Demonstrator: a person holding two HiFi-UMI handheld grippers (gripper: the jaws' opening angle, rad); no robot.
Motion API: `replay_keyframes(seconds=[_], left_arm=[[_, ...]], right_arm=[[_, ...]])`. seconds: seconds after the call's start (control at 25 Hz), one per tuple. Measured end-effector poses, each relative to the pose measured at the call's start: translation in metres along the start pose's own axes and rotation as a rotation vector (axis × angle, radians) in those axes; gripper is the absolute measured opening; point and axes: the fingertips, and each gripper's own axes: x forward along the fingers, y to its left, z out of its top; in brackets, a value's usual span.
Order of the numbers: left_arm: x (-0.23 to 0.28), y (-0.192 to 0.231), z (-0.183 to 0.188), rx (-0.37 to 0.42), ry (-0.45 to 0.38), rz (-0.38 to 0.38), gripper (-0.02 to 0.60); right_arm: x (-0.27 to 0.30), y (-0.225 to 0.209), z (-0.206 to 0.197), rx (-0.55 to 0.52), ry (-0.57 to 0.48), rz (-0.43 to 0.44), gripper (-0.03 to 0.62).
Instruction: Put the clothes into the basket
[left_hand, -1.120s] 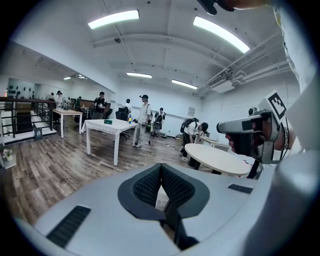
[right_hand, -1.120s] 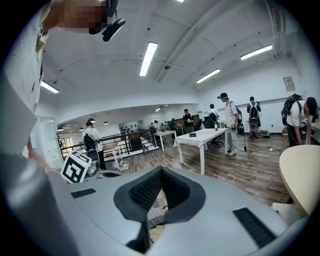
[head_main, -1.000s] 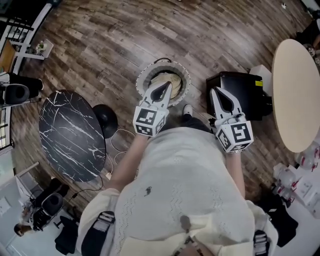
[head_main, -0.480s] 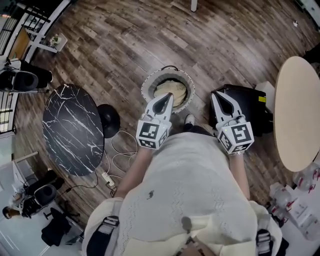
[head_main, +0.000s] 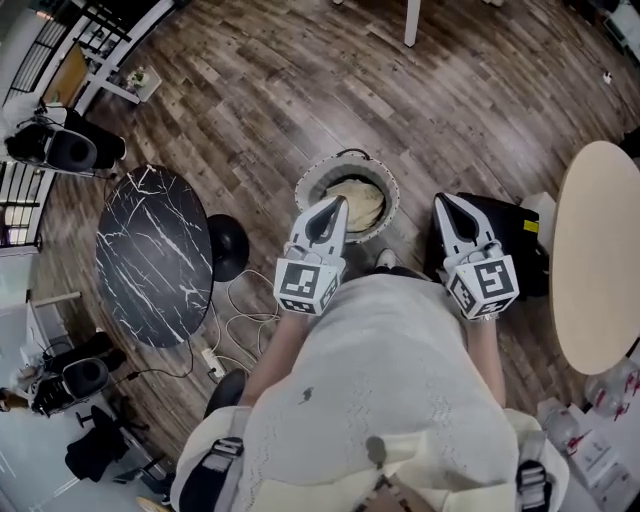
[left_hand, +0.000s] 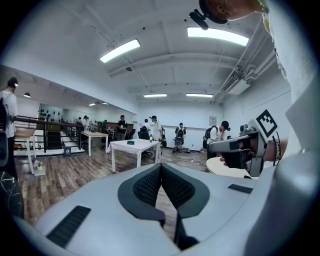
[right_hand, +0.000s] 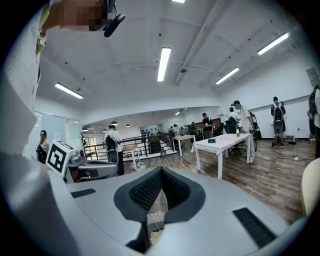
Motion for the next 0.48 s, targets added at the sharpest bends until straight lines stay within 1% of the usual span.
replay_keyframes(seconds=[0.32, 0.48], left_arm=[[-0.022, 0.0, 0.05, 0.0, -0.104, 0.08, 0.021], [-0.034, 0.002, 0.063, 0.025, -0.14, 0.115, 0.021]], right_arm=[[-0.025, -0.007, 0.048, -0.069, -0.081, 0.034, 0.008], [-0.035, -0.019, 0.068, -0.098, -0.125, 0.01, 0.008]])
